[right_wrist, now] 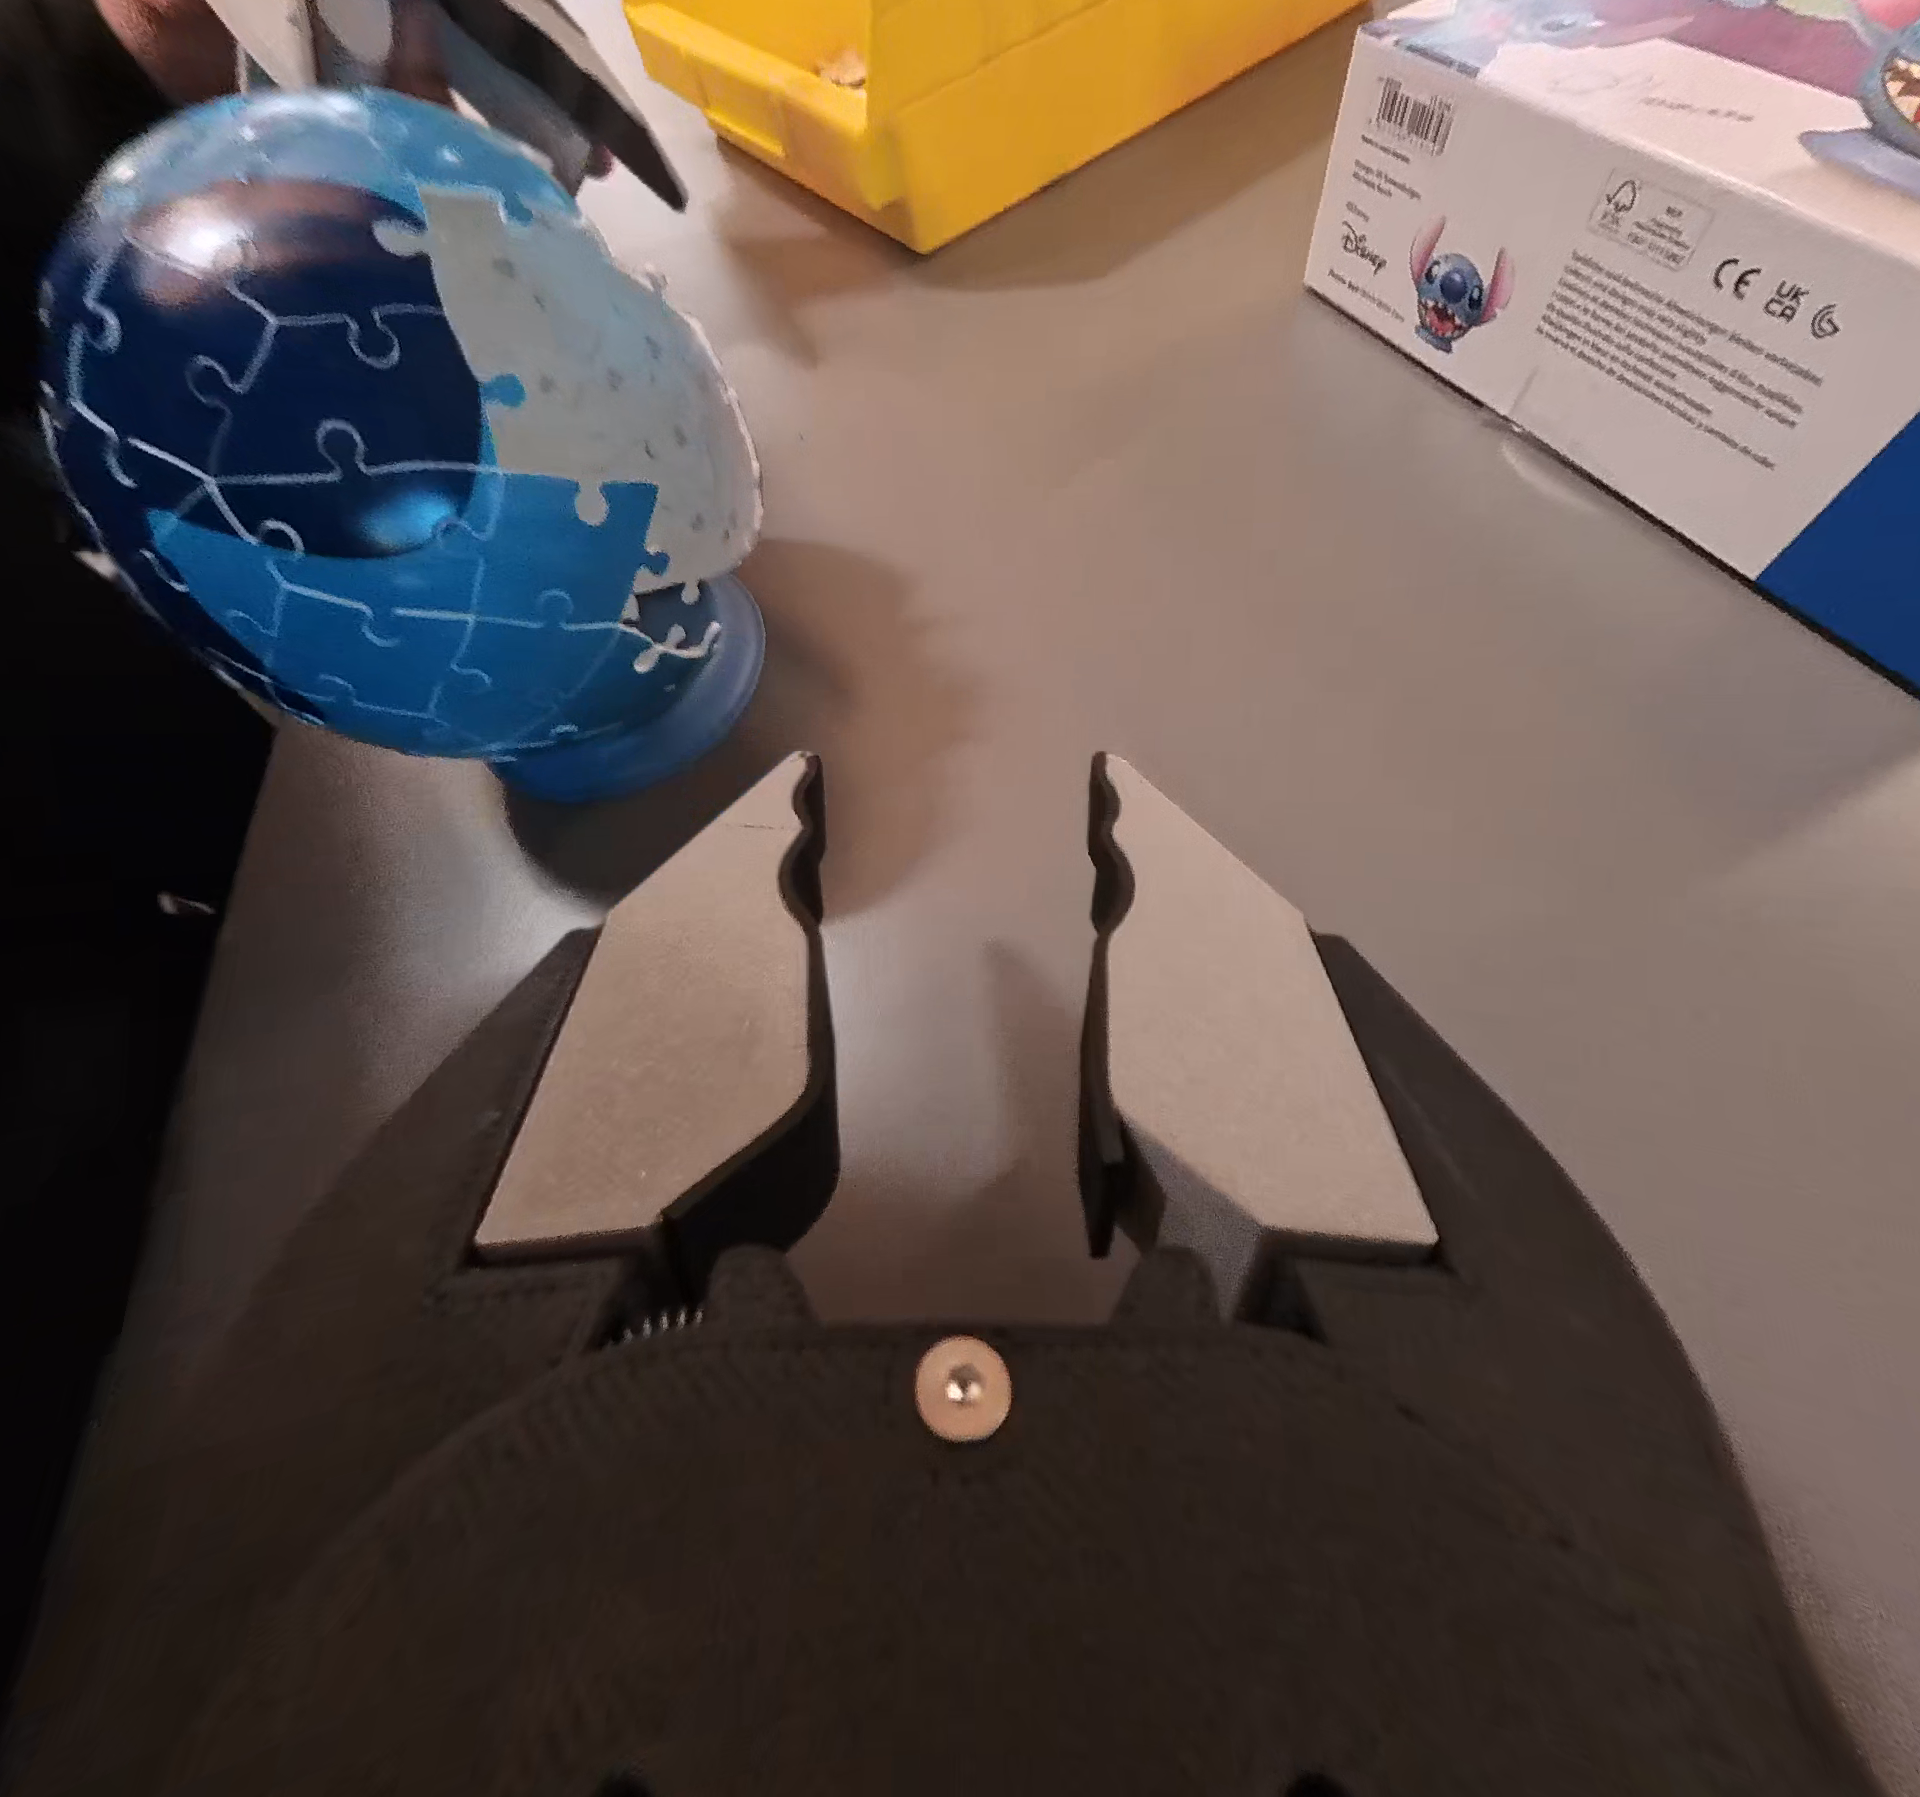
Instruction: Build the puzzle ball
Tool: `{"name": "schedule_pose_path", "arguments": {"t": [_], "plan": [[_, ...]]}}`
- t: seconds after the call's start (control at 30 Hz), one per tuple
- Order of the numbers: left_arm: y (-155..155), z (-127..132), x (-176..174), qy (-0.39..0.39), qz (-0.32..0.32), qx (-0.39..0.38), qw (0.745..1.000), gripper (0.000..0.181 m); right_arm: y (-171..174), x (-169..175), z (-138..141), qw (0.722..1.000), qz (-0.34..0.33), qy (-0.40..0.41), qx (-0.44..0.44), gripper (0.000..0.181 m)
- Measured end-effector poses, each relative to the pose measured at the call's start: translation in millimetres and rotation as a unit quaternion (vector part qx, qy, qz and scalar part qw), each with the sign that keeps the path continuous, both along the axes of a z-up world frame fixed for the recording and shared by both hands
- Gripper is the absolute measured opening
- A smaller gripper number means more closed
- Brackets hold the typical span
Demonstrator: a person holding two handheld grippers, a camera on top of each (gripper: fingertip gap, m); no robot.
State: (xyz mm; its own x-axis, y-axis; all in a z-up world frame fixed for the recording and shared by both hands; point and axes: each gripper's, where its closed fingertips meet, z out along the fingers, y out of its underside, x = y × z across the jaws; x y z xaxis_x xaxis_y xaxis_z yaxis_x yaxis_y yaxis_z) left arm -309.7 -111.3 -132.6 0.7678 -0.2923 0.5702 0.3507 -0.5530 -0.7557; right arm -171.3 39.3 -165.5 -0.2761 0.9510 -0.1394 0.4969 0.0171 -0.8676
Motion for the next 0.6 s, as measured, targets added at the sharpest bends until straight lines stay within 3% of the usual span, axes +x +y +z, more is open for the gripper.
{"name": "schedule_pose_path", "arguments": {"t": [0.3,0.6], "plan": [[-10,-25,-6,0.067,0.062,-0.011,0.996,0.096,16,-2,1,0.998,-0.045,0.028,-0.02,0.05],[-17,-36,4,0.108,0.08,0.003,0.991,0.094,22,-6,0,0.998,-0.058,0.027,-0.012,0.051]]}}
